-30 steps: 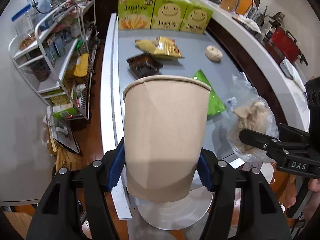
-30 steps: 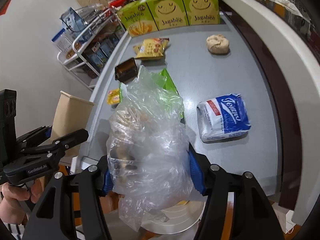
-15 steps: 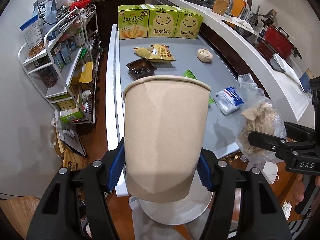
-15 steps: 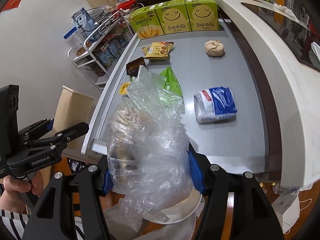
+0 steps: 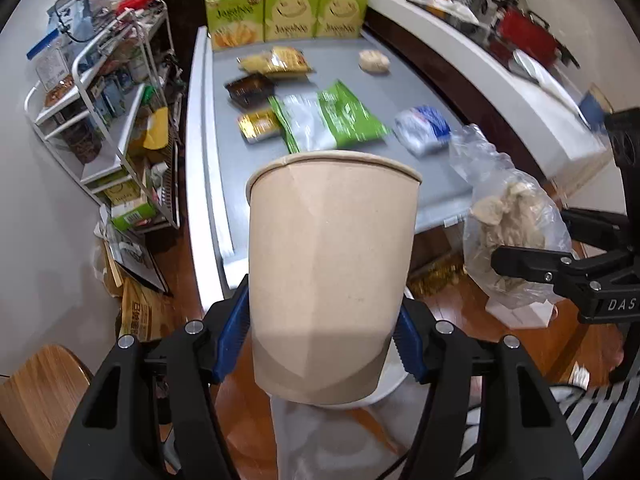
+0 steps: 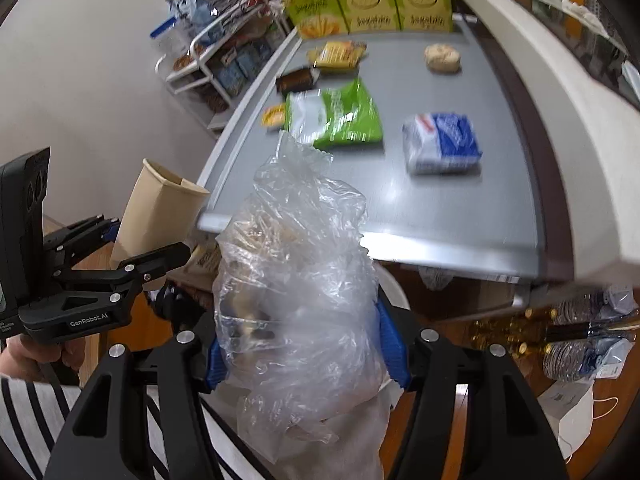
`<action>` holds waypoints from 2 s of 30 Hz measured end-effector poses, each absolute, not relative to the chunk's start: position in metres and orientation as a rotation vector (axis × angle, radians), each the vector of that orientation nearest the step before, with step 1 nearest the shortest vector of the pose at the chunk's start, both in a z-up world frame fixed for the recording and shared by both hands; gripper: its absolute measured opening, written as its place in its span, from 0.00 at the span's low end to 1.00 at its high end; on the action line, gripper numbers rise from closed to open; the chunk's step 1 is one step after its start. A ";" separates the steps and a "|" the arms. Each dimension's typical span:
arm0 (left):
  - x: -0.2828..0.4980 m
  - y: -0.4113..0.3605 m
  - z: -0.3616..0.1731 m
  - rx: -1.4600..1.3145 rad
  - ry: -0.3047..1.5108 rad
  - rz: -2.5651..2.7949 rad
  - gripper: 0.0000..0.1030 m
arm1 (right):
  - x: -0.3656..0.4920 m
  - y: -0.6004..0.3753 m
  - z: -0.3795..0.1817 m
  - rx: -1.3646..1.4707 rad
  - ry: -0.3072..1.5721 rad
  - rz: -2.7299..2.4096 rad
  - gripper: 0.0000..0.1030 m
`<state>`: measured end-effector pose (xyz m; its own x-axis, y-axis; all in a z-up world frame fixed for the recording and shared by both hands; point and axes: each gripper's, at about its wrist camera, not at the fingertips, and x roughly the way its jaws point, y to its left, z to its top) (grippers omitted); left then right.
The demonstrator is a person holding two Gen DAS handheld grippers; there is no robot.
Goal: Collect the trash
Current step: 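Carry the cup and plastic bag down over the white bin, then open both tools to drop the cup and bag into the bin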
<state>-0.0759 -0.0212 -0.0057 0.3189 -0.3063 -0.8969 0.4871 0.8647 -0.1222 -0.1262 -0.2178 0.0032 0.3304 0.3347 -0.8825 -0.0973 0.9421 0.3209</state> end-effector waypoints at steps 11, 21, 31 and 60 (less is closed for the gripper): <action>-0.104 -0.018 -0.063 0.236 1.296 -0.573 0.61 | -0.153 -0.211 -0.058 0.223 1.383 0.299 0.58; -0.103 -0.026 -0.115 0.298 1.393 -0.568 0.61 | -0.145 -0.205 -0.111 0.167 1.485 0.273 0.58; -0.095 -0.041 -0.146 0.321 1.412 -0.536 0.61 | -0.132 -0.200 -0.150 0.205 1.514 0.206 0.58; -0.078 -0.050 -0.157 0.300 1.424 -0.490 0.63 | -0.116 -0.202 -0.160 0.270 1.506 0.188 0.62</action>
